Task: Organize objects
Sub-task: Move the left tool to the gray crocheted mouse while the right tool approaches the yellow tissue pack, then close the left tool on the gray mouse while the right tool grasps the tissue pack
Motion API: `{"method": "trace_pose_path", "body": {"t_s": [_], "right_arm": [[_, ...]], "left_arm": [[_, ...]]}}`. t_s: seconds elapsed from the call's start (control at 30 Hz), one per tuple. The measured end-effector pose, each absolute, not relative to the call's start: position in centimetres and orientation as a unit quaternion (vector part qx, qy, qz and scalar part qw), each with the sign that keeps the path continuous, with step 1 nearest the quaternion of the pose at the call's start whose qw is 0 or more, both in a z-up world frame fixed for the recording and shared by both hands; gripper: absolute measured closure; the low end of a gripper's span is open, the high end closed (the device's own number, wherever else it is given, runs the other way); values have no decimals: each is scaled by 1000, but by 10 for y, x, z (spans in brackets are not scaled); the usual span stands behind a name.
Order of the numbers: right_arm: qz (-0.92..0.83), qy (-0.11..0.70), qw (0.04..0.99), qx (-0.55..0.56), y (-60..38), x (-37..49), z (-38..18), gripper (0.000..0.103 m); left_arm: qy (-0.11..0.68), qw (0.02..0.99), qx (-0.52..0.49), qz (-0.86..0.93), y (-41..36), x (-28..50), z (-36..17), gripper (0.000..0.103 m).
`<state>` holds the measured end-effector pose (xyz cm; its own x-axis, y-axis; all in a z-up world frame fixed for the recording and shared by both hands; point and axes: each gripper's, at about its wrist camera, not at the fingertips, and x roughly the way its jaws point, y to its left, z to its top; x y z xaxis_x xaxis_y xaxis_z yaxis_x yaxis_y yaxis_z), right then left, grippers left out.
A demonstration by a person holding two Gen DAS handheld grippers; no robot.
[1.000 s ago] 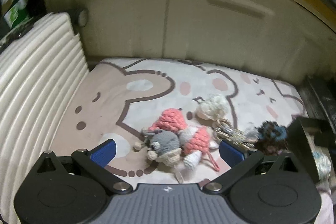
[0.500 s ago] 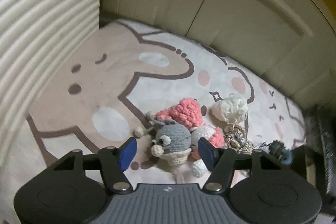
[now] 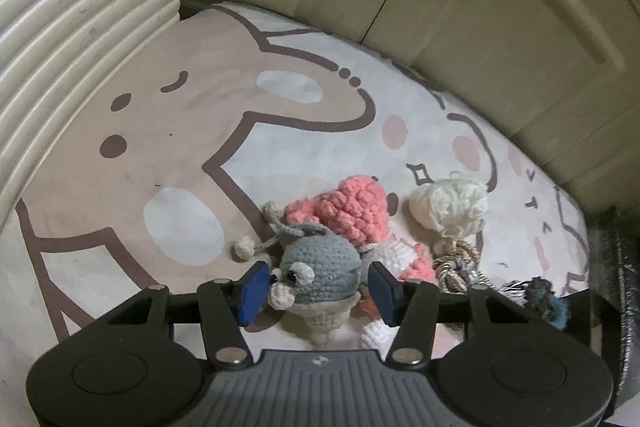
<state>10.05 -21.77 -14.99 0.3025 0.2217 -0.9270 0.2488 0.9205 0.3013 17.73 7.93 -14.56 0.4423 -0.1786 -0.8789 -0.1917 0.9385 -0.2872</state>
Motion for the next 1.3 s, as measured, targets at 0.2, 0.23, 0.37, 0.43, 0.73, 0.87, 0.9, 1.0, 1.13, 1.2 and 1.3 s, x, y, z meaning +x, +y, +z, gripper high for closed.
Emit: {"method": "trace_pose_path", "body": {"t_s": [0.2, 0.23, 0.37, 0.43, 0.73, 0.87, 0.9, 1.0, 1.13, 1.2, 1.3], "right_arm": [[-14, 600, 776, 194, -211, 107, -159, 46], [-17, 601, 775, 193, -210, 108, -160, 46], [-41, 602, 775, 187, -207, 113, -164, 48], [-48, 602, 777, 180, -205, 115, -165, 48], [-52, 614, 781, 102, -191, 120, -174, 43], [-20, 623, 779, 69, -182, 120, -176, 49], [-6, 623, 780, 52, -178, 120, -176, 49], [39, 627, 778, 19, -165, 115, -174, 49], [81, 627, 774, -31, -150, 106, -171, 49], [90, 628, 772, -42, -146, 103, -170, 49], [95, 630, 769, -47, -145, 100, -168, 49]], "left_arm": [[541, 824, -169, 17, 73, 183, -156, 47], [540, 824, -172, 21, 72, 184, -157, 47], [536, 824, -180, 33, 69, 187, -159, 47], [535, 825, -179, 36, 67, 188, -160, 46], [532, 832, -150, 48, 63, 192, -161, 39], [535, 828, -166, 34, 66, 193, -161, 51], [535, 827, -171, 28, 67, 193, -161, 52], [540, 826, -157, 19, 65, 192, -160, 52], [552, 822, -136, 7, 64, 188, -157, 53], [559, 821, -114, 0, 64, 185, -155, 53], [570, 817, -88, -7, 66, 179, -152, 53]]}}
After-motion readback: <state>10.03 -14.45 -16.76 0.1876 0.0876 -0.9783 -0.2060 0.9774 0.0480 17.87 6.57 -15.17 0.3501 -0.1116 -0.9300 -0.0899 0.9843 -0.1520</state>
